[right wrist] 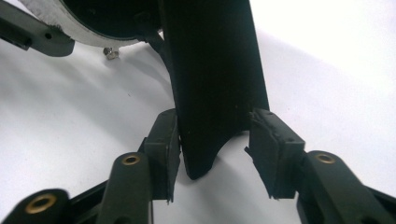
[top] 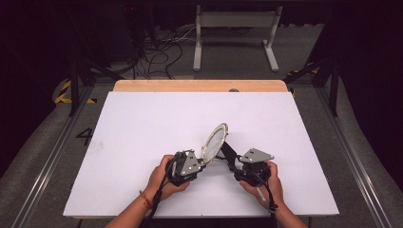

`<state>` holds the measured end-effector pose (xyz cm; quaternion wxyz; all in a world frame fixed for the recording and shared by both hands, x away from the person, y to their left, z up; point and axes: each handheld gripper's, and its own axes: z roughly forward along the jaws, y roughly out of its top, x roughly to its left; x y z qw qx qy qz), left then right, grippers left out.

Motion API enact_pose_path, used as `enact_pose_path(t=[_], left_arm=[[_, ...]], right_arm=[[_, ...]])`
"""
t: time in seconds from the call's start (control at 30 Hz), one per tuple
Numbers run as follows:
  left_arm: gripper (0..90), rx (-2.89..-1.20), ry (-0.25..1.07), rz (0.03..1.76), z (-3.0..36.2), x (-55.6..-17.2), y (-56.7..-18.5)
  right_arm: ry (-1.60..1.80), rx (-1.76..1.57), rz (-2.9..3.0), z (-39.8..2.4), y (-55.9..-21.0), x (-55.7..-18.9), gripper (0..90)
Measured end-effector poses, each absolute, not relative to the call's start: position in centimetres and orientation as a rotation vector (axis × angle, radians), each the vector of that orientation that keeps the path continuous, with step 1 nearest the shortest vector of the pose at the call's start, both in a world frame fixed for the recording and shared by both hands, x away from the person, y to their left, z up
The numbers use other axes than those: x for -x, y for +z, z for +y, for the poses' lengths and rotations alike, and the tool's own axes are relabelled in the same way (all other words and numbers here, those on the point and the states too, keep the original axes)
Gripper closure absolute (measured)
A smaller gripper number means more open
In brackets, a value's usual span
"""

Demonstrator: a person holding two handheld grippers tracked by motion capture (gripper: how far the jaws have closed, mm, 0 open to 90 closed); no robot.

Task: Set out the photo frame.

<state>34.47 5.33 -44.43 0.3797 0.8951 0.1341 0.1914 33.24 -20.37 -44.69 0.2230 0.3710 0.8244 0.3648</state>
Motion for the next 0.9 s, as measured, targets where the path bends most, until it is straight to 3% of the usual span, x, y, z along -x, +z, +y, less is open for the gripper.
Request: enact_pose_path(t=[0.37,0.9], left_arm=[[79.2,-2.289,0.452,0.298,5.0,-34.1,-44.4],[78.3,-2.253,0.460,0.351,6.1,-34.8,-43.9]], right_arm=[[0.988,-1.038,2.253,-20.9,-44.7,-33.6,55.7],[0.970,-1.040,2.249,-21.4,-44.7,-34.2,59.7]])
